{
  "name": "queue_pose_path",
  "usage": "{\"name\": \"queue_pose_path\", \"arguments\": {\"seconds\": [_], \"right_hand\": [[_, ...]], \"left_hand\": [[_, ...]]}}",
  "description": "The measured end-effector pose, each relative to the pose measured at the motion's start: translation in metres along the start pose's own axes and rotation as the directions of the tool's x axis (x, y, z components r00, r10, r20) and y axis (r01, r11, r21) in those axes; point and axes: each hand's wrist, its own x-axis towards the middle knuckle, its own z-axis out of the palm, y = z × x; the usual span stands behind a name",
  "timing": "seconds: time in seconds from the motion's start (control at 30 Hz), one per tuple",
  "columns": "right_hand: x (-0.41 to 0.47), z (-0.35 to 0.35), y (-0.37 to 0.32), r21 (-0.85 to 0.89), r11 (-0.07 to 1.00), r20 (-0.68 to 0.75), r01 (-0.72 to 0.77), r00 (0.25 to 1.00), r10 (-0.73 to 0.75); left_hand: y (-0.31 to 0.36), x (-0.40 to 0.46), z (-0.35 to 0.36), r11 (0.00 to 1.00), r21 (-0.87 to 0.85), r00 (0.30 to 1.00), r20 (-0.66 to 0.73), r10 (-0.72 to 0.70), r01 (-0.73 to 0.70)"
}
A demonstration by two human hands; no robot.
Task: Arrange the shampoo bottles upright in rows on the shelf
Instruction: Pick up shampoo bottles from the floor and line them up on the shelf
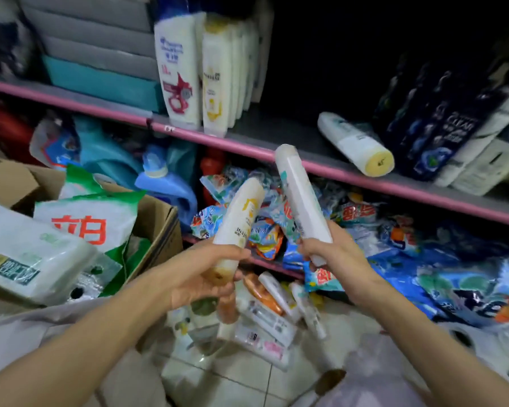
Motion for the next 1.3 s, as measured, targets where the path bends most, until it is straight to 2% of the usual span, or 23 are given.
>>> {"name": "queue_pose_path", "arguments": {"seconds": [0.07,0.17,0.23,0.33,0.5,0.57,0.6,0.67,0.7,0.73,0.77,0.83,0.9,0.97,1.03,1.07,1.13,1.2,1.3], "right_hand": [[0.003,-0.016,-0.034,-0.082,0.988,-0.051,0.130,0.990,-0.134],[0.013,-0.040,-0.070,-0.392,0.885,-0.127,0.249,0.939,-0.320],[0.028,-0.050,-0.086,-0.609,0.760,-0.126,0.227,0.919,-0.375],[0.052,-0.054,-0.105,-0.881,0.467,-0.091,0.077,0.940,-0.328],[0.074,-0.049,-0.115,-0.985,0.163,-0.102,-0.064,0.966,-0.238],[0.078,-0.047,-0.118,-0.996,0.041,-0.085,-0.078,0.965,-0.249],[0.079,-0.046,-0.121,-0.999,0.027,-0.051,-0.045,0.957,-0.287],[0.080,-0.042,-0.126,-0.982,0.097,0.117,0.164,0.920,-0.374],[0.079,-0.038,-0.130,-0.940,0.172,0.206,0.293,0.894,-0.398],[0.077,-0.032,-0.134,-0.873,0.292,0.253,0.390,0.875,-0.413],[0.074,-0.024,-0.137,-0.791,0.424,0.250,0.440,0.866,-0.432],[0.075,-0.013,-0.138,-0.631,0.623,0.145,0.463,0.859,-0.491],[0.079,-0.006,-0.140,-0.504,0.710,0.060,0.492,0.840,-0.539],[0.084,-0.001,-0.142,-0.445,0.725,0.026,0.526,0.817,-0.577],[0.094,0.002,-0.141,-0.414,0.747,-0.022,0.520,0.814,-0.580],[0.098,0.002,-0.140,-0.407,0.756,-0.051,0.512,0.814,-0.579],[0.106,0.003,-0.137,-0.397,0.775,-0.082,0.491,0.822,-0.563],[0.117,0.004,-0.133,-0.364,0.807,-0.094,0.465,0.844,-0.529],[0.139,0.007,-0.130,-0.271,0.863,-0.182,0.427,0.857,-0.482]], "left_hand": [[0.022,-0.015,0.004,0.996,0.054,0.998,-0.004,0.066,-0.066],[0.049,-0.034,0.010,0.978,0.135,0.987,0.011,0.158,-0.158],[0.065,-0.042,0.016,0.960,0.173,0.975,0.011,0.223,-0.221],[0.090,-0.047,0.024,0.942,0.178,0.954,-0.044,0.296,-0.284],[0.131,-0.043,0.032,0.904,0.152,0.897,-0.143,0.419,-0.399],[0.146,-0.040,0.037,0.872,0.196,0.855,-0.191,0.482,-0.448],[0.153,-0.038,0.040,0.847,0.242,0.827,-0.209,0.522,-0.473],[0.166,-0.035,0.045,0.754,0.406,0.751,-0.206,0.627,-0.517],[0.173,-0.034,0.049,0.677,0.503,0.703,-0.176,0.689,-0.537],[0.179,-0.035,0.052,0.581,0.593,0.648,-0.127,0.751,-0.557],[0.185,-0.036,0.056,0.464,0.677,0.581,-0.066,0.811,-0.571],[0.195,-0.039,0.065,0.179,0.829,0.423,0.075,0.903,-0.530],[0.202,-0.037,0.071,-0.105,0.913,0.272,0.224,0.936,-0.394],[0.204,-0.032,0.076,-0.265,0.938,0.163,0.304,0.938,-0.224],[0.204,-0.024,0.079,-0.307,0.935,0.120,0.330,0.936,-0.179],[0.206,-0.019,0.080,-0.307,0.930,0.142,0.337,0.931,-0.200],[0.208,-0.009,0.077,-0.259,0.927,0.234,0.325,0.916,-0.273],[0.205,0.004,0.069,-0.135,0.921,0.313,0.259,0.914,-0.366],[0.185,0.025,0.048,0.071,0.893,0.366,0.108,0.924,-0.444]]}}
